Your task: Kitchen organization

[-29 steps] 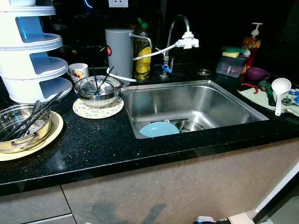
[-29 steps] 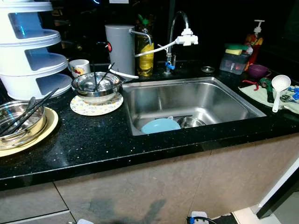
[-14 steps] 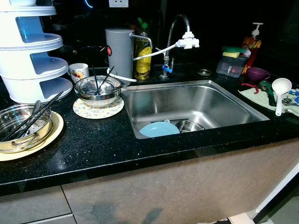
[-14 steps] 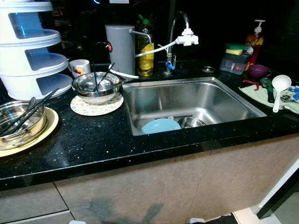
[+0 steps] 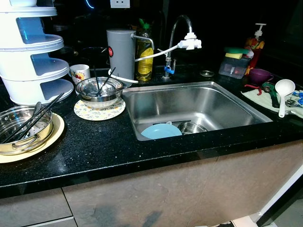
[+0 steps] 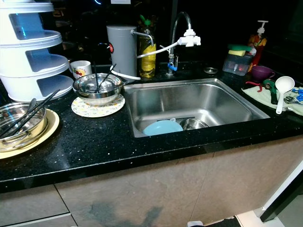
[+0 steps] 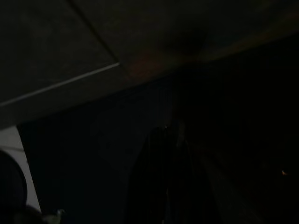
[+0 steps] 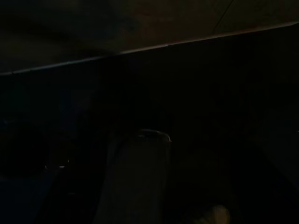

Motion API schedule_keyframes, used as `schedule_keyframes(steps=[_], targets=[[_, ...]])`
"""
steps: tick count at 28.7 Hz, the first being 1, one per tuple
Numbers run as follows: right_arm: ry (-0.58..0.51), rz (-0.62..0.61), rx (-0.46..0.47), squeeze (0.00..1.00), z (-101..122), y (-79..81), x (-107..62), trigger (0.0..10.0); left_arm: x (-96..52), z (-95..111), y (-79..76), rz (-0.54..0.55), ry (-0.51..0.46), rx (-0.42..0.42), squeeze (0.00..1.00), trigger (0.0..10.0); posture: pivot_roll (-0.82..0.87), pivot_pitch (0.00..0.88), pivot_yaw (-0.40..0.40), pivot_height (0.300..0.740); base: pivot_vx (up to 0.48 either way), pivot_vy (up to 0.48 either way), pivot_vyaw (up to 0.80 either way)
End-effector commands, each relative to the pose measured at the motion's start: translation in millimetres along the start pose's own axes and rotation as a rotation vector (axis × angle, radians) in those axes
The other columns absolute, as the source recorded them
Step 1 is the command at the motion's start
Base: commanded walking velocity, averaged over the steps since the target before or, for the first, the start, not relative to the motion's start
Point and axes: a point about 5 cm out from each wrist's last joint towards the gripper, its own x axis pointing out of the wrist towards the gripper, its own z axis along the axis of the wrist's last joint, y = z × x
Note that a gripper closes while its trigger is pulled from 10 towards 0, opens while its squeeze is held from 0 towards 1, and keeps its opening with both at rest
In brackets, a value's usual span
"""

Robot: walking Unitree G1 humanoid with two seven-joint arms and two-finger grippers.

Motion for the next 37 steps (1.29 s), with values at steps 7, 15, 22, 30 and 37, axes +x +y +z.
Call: schedule_keyframes(steps=[7,15,22,30,37], targets=[[-0.029,0.006,0.009,0.00,-4.3,0.2,-1.8,10.0,0.8,4.1,-5.1,-0.033,-0.029,-0.009,0.00,10.0,0.03,0.122,-0.040,0.740,0.000,0.000,0.00],[-0.072,0.115,0.043,0.00,2.4,14.6,0.4,10.0,0.3,8.4,-11.8,-0.085,-0.076,-0.012,0.00,10.0,0.03,0.124,-0.037,0.740,0.000,0.000,0.00],[-0.104,0.149,0.088,0.00,7.1,17.4,0.7,10.0,-0.2,7.9,-15.8,-0.107,-0.083,-0.032,0.00,10.0,0.03,0.127,-0.040,0.740,0.000,0.000,0.00],[-0.137,0.088,0.161,0.00,12.3,7.6,0.2,10.0,-1.0,8.3,-23.5,-0.184,-0.090,-0.024,0.00,10.0,0.04,0.117,-0.048,0.740,0.000,0.000,0.00],[-0.076,0.130,0.165,0.00,5.7,8.4,-0.1,10.0,-0.7,3.3,-18.0,-0.131,-0.048,-0.049,0.00,10.0,0.04,0.125,-0.048,0.740,0.000,0.000,0.00]])
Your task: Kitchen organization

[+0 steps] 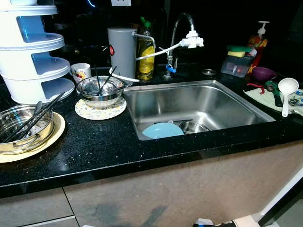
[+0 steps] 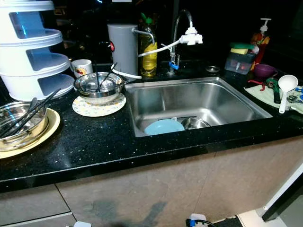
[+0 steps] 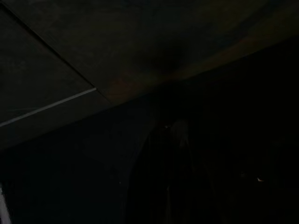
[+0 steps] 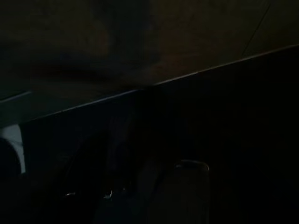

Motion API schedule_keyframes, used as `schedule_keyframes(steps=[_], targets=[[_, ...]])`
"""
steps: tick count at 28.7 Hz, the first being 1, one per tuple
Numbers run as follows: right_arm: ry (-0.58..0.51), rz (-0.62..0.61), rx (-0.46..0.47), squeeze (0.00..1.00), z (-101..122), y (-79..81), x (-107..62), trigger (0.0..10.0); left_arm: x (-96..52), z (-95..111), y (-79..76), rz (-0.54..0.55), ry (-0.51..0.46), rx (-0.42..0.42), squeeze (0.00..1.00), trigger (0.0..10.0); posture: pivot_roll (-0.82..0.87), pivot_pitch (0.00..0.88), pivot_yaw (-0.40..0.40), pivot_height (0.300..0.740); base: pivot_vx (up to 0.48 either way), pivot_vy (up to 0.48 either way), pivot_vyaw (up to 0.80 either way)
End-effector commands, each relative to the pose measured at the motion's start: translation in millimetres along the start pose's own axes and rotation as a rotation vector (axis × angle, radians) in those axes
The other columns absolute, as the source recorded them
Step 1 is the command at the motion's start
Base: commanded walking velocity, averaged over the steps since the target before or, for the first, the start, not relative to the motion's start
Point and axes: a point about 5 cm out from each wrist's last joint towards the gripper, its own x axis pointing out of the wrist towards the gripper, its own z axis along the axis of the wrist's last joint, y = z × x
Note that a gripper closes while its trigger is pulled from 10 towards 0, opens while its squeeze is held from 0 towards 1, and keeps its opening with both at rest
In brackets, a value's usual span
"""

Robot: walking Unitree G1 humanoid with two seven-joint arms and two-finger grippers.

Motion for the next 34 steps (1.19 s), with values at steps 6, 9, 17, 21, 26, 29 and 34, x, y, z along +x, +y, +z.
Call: schedule_keyframes(steps=[6,9,17,21,26,29,34], targets=[[0.060,-0.019,-0.017,0.00,-14.1,-0.2,-2.6,10.0,-6.3,-19.2,5.1,0.067,0.099,-0.056,0.00,10.0,0.04,0.129,-0.046,0.740,0.000,0.000,0.00],[0.055,-0.036,-0.027,0.00,-13.5,-1.6,-2.8,10.0,-7.8,-21.3,10.3,0.100,0.109,-0.092,0.00,10.0,0.04,0.129,-0.044,0.740,0.000,0.000,0.00],[0.045,-0.017,-0.037,0.00,-8.5,-1.6,-2.0,10.0,-5.8,-17.2,9.0,0.073,0.092,-0.129,0.00,10.0,0.04,0.136,-0.043,0.740,0.000,0.000,0.00],[0.046,-0.017,-0.047,0.00,-7.9,-1.4,-1.7,10.0,-3.5,-13.6,6.1,0.066,0.082,-0.113,0.00,10.0,0.04,0.143,-0.043,0.740,0.000,0.000,0.00],[0.044,-0.019,-0.034,0.00,-8.9,-1.2,-1.9,10.0,-2.4,-11.7,4.4,0.068,0.076,-0.099,0.00,10.0,0.04,0.142,-0.041,0.740,0.000,0.000,0.00],[0.046,-0.018,-0.033,0.00,-9.3,-0.6,-1.8,10.0,-1.5,-10.5,3.7,0.063,0.077,-0.090,0.00,10.0,0.04,0.140,-0.038,0.740,0.000,0.000,0.00],[0.041,-0.025,-0.025,0.00,-7.5,-0.7,-1.2,10.0,-0.3,-7.6,5.1,0.062,0.073,-0.075,0.00,10.0,0.04,0.145,-0.034,0.740,0.000,0.000,0.00]])
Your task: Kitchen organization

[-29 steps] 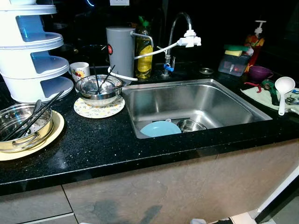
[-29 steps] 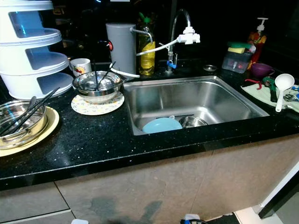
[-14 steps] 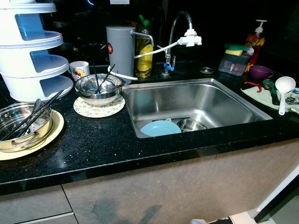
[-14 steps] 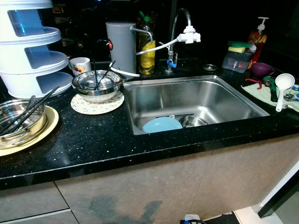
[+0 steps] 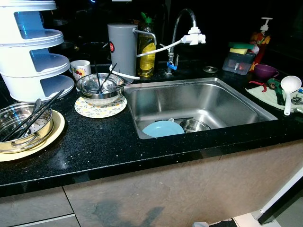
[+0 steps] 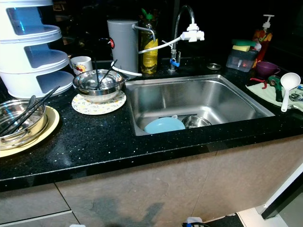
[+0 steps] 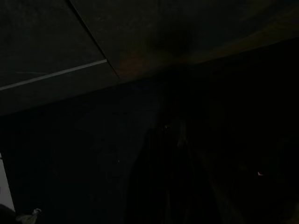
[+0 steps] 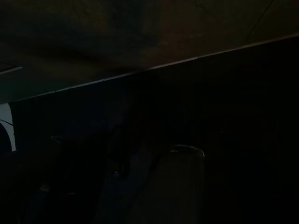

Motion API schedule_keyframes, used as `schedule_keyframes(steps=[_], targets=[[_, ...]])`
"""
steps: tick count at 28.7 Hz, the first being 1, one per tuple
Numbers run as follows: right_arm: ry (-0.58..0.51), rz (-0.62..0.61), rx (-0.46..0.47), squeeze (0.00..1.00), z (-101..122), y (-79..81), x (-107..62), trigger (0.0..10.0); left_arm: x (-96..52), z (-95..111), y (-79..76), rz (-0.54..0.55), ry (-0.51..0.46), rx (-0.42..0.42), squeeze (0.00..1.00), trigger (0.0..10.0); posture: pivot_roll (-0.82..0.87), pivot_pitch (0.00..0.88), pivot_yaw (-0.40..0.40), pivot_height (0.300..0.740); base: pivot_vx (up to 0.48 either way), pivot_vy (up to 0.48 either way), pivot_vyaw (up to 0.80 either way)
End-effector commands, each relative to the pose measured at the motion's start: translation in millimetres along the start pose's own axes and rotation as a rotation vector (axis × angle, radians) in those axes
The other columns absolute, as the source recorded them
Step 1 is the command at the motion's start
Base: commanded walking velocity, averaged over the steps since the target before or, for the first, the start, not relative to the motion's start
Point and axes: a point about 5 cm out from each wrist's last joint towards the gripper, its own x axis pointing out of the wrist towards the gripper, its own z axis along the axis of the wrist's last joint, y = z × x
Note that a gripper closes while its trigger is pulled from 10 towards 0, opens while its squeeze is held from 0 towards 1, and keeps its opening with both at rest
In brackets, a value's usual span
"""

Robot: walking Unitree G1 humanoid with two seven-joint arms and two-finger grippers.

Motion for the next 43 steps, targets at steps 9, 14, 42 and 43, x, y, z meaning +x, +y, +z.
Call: schedule_keyframes(steps=[9,14,42,43], targets=[[0.012,-0.029,0.017,0.00,-3.7,-5.0,-2.0,10.0,-0.1,-2.5,-1.8,-0.002,0.017,0.015,0.00,10.0,0.04,0.144,-0.034,0.740,0.000,0.000,0.00],[0.023,-0.036,-0.018,0.00,-3.7,-5.3,-1.9,10.0,-0.3,-2.6,-1.0,0.005,0.016,0.011,0.00,10.0,0.04,0.142,-0.039,0.740,0.000,0.000,0.00],[0.023,0.004,0.064,0.00,-4.6,-2.6,-1.5,10.0,0.2,-2.9,-3.0,0.008,0.019,0.005,0.00,10.0,0.03,0.149,-0.038,0.740,0.000,0.000,0.00],[0.028,0.007,0.055,0.00,-5.1,-2.7,-1.7,10.0,0.3,-2.7,-3.1,0.008,0.019,0.006,0.00,10.0,0.03,0.149,-0.038,0.740,0.000,0.000,0.00]])
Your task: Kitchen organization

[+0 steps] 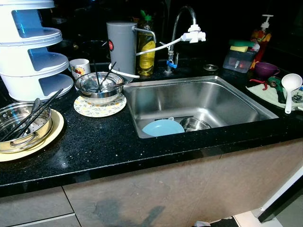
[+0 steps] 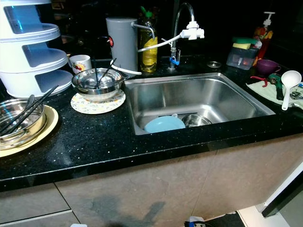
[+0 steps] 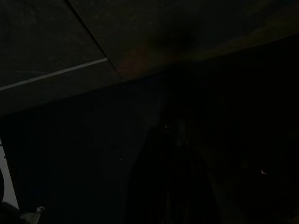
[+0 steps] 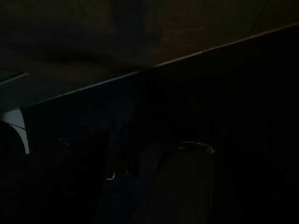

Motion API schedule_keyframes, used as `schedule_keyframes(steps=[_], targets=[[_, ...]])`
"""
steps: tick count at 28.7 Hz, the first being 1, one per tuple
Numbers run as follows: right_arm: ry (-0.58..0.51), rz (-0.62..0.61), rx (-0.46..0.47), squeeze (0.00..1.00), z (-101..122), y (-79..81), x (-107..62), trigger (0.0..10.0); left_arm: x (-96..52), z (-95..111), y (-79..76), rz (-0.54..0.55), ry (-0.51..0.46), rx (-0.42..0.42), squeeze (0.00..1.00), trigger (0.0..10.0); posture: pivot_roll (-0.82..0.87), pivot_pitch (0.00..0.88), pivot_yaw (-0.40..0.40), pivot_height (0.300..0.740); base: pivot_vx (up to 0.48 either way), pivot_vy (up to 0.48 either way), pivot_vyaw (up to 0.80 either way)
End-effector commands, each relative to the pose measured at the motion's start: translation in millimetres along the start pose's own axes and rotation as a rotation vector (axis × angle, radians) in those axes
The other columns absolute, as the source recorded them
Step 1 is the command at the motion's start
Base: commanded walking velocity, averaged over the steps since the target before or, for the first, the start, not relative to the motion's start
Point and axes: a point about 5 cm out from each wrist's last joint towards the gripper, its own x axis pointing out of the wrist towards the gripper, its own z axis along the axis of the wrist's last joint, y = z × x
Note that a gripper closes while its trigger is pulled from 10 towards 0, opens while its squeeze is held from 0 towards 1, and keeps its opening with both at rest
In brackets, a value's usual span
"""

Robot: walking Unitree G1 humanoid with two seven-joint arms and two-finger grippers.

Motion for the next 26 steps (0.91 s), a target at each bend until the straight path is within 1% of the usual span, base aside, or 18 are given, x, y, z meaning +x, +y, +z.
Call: schedule_keyframes(steps=[1,11,13,16,24,26], targets=[[0.027,-0.003,-0.011,0.00,-6.5,-1.7,-1.7,10.0,-0.2,-3.3,-2.8,-0.005,0.019,-0.006,0.00,10.0,0.03,0.149,-0.038,0.740,0.000,0.000,0.00],[0.010,0.011,-0.028,0.00,-4.5,1.3,-0.6,10.0,0.8,-1.1,-2.2,-0.005,0.017,0.004,0.00,10.0,0.03,0.142,-0.028,0.740,0.000,0.000,0.00],[0.006,0.008,-0.045,0.00,-3.3,1.5,-0.4,10.0,0.8,-1.0,-1.7,-0.005,0.018,0.006,0.00,10.0,0.03,0.142,-0.028,0.740,0.000,0.000,0.00],[0.009,0.005,-0.029,0.00,-4.3,2.3,-0.1,10.0,0.5,-1.0,-0.4,-0.006,0.019,0.022,0.00,10.0,0.04,0.141,-0.028,0.740,0.000,0.000,0.00],[-0.008,-0.006,-0.036,0.00,-3.4,-0.1,-1.1,10.0,-0.3,-3.0,-0.3,-0.004,0.021,0.020,0.00,10.0,0.03,0.136,-0.029,0.740,0.000,0.000,0.00],[-0.015,-0.006,-0.054,0.00,-1.7,-0.7,-1.2,10.0,-0.1,-2.9,-0.8,-0.006,0.023,0.022,0.00,10.0,0.03,0.128,-0.028,0.740,0.000,0.000,0.00]])
